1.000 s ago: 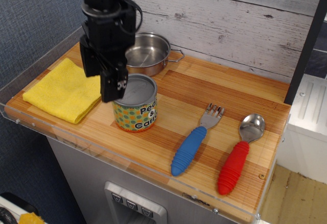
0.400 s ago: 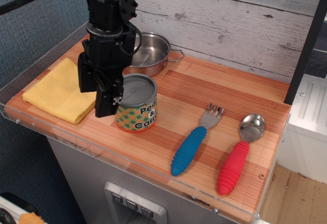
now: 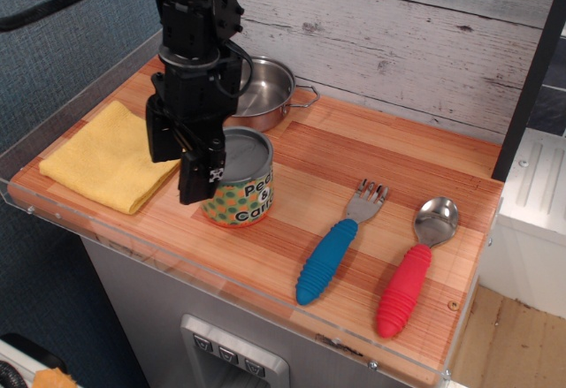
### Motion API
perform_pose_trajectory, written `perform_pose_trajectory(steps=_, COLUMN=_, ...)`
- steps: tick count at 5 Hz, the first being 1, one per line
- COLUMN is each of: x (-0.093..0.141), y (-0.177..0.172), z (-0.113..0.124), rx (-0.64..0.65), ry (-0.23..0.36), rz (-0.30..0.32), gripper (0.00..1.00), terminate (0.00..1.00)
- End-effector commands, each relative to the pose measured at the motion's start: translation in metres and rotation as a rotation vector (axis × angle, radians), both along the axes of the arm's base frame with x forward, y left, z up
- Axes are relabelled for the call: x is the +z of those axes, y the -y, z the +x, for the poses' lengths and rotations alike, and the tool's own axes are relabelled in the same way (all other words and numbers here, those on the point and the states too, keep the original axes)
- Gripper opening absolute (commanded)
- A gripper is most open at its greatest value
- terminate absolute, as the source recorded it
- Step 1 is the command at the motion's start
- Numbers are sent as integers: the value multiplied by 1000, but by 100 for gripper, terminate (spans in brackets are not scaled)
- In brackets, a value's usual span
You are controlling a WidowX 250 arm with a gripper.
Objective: Move the can to the right of the pot
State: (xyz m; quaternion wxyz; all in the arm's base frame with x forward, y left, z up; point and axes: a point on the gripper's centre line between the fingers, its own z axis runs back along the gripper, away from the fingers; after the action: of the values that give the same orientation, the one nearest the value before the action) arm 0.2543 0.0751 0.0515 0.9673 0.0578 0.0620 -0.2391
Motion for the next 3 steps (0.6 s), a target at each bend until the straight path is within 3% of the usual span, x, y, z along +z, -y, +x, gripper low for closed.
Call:
perform_pose_trajectory(steps=1, x=15, y=5, z=21, rx=18, ry=57, rz=-9, gripper=100, terminate=0)
perform_pose_trajectory(steps=3, x=13, y=27, z=46, rx=-29, ry=38, rz=-16, gripper=100, terminate=0)
